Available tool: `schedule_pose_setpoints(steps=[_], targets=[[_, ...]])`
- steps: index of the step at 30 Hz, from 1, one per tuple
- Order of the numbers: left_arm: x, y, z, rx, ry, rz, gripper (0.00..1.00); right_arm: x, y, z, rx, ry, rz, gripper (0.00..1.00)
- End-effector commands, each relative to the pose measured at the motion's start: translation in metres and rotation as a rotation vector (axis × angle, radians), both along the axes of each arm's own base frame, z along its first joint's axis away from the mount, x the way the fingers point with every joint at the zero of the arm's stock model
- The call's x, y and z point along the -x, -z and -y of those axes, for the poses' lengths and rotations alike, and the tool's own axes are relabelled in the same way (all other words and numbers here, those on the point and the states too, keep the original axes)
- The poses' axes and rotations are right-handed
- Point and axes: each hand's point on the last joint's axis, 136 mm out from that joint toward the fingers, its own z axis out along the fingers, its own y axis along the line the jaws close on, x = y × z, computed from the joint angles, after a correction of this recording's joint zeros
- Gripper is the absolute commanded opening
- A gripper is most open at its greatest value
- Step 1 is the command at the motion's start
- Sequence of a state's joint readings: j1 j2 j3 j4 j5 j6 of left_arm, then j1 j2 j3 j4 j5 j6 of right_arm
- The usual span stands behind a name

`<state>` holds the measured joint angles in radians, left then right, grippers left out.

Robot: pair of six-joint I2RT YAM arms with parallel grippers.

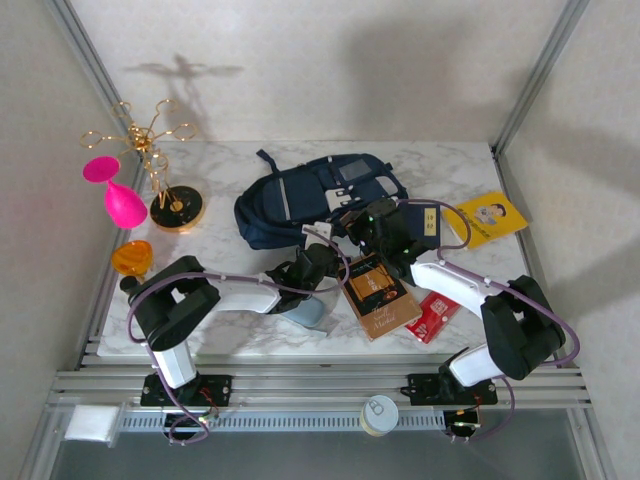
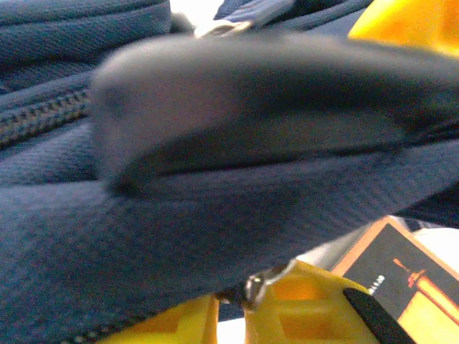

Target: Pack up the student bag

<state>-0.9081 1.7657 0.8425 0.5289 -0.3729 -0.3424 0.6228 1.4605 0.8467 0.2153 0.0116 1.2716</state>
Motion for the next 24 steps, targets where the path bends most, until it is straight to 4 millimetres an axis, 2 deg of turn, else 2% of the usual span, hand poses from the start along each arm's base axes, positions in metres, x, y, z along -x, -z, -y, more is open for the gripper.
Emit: schedule_pose_setpoints(steps=[1, 8, 13, 17, 24], targets=[[-0.001, -0.019, 0.001, 0.003, 0.031, 0.048, 0.09, -0.001, -0.032, -0.013, -0.069, -0.031, 0.098, 0.0], [0.006, -0.024, -0.005, 0.016, 0.046, 0.055, 0.0, -0.002, -0.037, -0.009, -0.051, -0.027, 0.116, 0.0], [0.014, -0.026, -0.008, -0.006, 0.111, 0.039, 0.0, -0.004, -0.044, 0.001, -0.044, -0.02, 0.131, 0.0], [0.02, -0.03, -0.022, 0.002, 0.124, 0.038, 0.0, -0.006, -0.053, 0.009, -0.024, -0.014, 0.154, 0.0], [0.034, -0.036, -0.043, -0.001, 0.191, 0.019, 0.0, -0.014, -0.055, 0.028, -0.003, 0.007, 0.155, 0.0]])
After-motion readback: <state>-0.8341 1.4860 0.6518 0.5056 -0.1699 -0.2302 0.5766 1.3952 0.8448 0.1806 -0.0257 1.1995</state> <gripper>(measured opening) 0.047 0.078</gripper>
